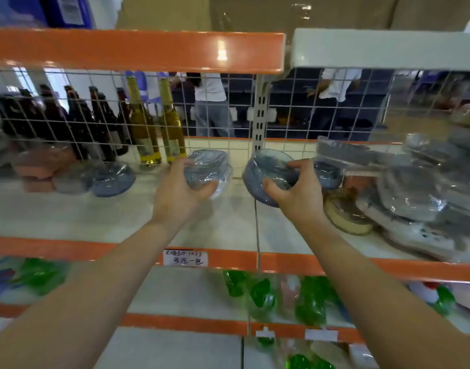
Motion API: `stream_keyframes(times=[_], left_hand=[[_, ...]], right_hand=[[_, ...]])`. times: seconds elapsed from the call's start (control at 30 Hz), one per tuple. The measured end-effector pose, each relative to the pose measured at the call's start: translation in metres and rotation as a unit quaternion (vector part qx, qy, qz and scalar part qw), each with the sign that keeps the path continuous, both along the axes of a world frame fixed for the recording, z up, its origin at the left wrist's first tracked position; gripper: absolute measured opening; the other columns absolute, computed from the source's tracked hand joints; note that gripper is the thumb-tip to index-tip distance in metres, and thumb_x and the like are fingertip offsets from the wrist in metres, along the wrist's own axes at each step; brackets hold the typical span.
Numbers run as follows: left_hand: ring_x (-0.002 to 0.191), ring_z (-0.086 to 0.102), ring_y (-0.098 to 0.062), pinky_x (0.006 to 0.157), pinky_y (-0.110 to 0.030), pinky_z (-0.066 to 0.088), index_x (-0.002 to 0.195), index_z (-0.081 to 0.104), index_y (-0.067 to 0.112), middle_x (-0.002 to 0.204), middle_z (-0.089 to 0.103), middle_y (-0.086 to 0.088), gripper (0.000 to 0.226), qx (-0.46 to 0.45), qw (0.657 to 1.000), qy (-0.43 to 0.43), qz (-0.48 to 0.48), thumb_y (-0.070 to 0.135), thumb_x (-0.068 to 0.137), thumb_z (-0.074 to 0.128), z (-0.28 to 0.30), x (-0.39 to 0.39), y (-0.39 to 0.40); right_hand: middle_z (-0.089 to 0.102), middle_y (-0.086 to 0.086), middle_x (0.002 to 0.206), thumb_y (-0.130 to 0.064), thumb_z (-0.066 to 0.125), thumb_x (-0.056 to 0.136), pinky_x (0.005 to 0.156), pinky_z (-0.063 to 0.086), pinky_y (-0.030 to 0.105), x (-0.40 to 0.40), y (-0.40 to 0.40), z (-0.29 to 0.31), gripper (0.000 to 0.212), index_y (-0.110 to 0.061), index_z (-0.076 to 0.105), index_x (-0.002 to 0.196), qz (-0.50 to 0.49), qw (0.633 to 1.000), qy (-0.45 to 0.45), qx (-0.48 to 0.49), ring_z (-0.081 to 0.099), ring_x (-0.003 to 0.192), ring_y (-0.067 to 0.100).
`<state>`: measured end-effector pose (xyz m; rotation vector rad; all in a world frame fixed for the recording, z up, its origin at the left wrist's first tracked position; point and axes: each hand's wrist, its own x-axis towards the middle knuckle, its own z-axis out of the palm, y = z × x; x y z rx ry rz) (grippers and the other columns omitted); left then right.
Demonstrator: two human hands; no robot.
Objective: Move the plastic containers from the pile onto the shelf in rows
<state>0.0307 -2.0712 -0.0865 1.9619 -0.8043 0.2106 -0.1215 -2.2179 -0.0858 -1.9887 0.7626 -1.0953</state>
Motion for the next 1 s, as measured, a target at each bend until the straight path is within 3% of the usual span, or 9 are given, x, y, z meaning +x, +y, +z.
stream_keyframes(times=[0.07,0.17,0.33,0.5,0.6,0.77,0.9,1.0], left_hand=[[0.114,0.052,-0.02,0.084,-0.023,0.036,0.122,0.05,0.019,0.126,0.055,-0.003,0.056,0.018,1.0,0.009,0.015,0.037,0.075,0.076,-0.004,0.011,0.031],[0.113,0.053,-0.021,0.09,-0.028,0.041,0.12,0.051,0.018,0.125,0.055,-0.004,0.056,0.02,0.999,0.026,0.032,0.036,0.074,0.077,-0.01,0.03,0.074],[0.108,0.056,-0.024,0.086,-0.029,0.04,0.123,0.053,0.015,0.12,0.057,-0.006,0.059,0.039,0.994,0.032,0.094,0.035,0.074,0.077,-0.019,0.055,0.136],[0.099,0.06,-0.026,0.081,-0.034,0.047,0.118,0.053,0.017,0.111,0.061,-0.008,0.063,0.028,0.986,0.069,0.146,0.044,0.067,0.08,-0.034,0.087,0.179],[0.096,0.058,-0.025,0.074,-0.029,0.04,0.119,0.051,0.02,0.112,0.059,-0.007,0.059,0.045,0.979,0.078,0.181,0.041,0.071,0.078,-0.04,0.109,0.192],[0.093,0.059,-0.027,0.078,-0.033,0.045,0.114,0.05,0.02,0.109,0.058,-0.007,0.054,0.036,0.978,0.074,0.19,0.037,0.071,0.078,-0.043,0.159,0.203],[0.094,0.061,-0.024,0.085,-0.042,0.05,0.111,0.051,0.026,0.107,0.062,-0.003,0.053,0.026,0.976,0.082,0.202,0.045,0.069,0.077,-0.046,0.205,0.203],[0.093,0.06,-0.021,0.081,-0.035,0.048,0.118,0.049,0.026,0.11,0.058,-0.001,0.057,0.039,0.971,0.089,0.221,0.045,0.071,0.076,-0.041,0.234,0.202]], right_hand=[[0.056,-0.002,0.108,-0.029,0.077,0.075,0.064,0.041,0.006,0.018,0.028,-0.006,0.052,-0.017,0.045,0.114,0.014,1.0,0.002,-0.004,0.056,0.093,0.008],[0.056,-0.005,0.106,-0.028,0.077,0.076,0.064,0.041,0.006,0.045,0.065,-0.01,0.048,-0.023,0.043,0.109,0.049,0.999,0.003,-0.001,0.054,0.087,0.003],[0.051,-0.006,0.104,-0.027,0.077,0.076,0.062,0.038,0.001,0.091,0.114,-0.014,0.051,-0.016,0.047,0.115,0.098,0.995,0.02,-0.009,0.05,0.089,0.006],[0.053,-0.006,0.106,-0.027,0.077,0.074,0.063,0.037,0.007,0.136,0.139,-0.024,0.048,-0.023,0.043,0.108,0.147,0.988,0.041,0.005,0.051,0.09,0.006],[0.052,-0.006,0.106,-0.03,0.076,0.074,0.062,0.037,0.011,0.163,0.144,-0.028,0.047,-0.024,0.043,0.107,0.158,0.986,0.056,0.007,0.051,0.09,0.008],[0.054,-0.003,0.11,-0.034,0.075,0.075,0.079,0.045,0.028,0.219,0.144,-0.033,0.049,-0.021,0.044,0.112,0.17,0.983,0.07,0.013,0.053,0.096,0.013],[0.053,-0.003,0.107,-0.031,0.076,0.076,0.08,0.047,0.03,0.268,0.137,-0.032,0.05,-0.016,0.047,0.113,0.171,0.983,0.068,0.01,0.053,0.095,0.013],[0.054,-0.004,0.101,-0.029,0.076,0.074,0.076,0.046,0.027,0.305,0.131,-0.035,0.046,-0.018,0.047,0.108,0.178,0.982,0.057,0.011,0.054,0.091,0.013]])
